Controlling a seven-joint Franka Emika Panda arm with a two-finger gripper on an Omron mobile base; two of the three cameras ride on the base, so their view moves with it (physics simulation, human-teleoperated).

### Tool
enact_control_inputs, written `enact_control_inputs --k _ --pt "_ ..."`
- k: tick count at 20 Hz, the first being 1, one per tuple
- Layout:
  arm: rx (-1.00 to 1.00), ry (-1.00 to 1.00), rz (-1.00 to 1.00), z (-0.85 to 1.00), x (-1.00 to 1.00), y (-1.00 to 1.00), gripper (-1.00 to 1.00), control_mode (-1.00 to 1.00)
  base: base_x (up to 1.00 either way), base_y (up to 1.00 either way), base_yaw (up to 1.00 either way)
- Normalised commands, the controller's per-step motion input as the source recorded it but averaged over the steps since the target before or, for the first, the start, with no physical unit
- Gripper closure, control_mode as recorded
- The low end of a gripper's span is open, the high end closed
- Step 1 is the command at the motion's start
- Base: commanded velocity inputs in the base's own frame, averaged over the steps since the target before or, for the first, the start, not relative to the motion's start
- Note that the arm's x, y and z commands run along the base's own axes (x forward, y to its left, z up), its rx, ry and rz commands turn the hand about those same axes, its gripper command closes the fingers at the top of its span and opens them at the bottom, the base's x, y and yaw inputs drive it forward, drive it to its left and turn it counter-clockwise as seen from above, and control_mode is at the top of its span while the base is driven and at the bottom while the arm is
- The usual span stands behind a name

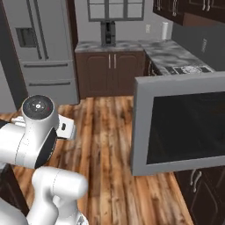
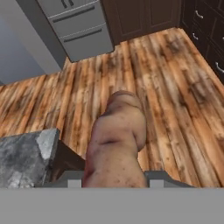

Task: Retrieve the reheated potato from the microwave, then place the potato, cheese, and condiment on the cutting board.

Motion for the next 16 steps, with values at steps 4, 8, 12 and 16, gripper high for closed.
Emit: enact_control_inputs --k 4,8,12,16 --pt "0.00 0.00 0.00 0.00 0.00 0.00 1.00 1.00 0.92 0.12 0.00" --pt "0.00 0.00 0.00 0.00 0.00 0.00 1.00 1.00 0.94 0.02 0.00" --pt "0.00 0.00 0.00 0.00 0.00 0.00 1.00 1.00 0.92 0.00 0.00" --pt "0.00 0.00 0.00 0.00 0.00 0.00 1.00 1.00 0.84 0.00 -0.03"
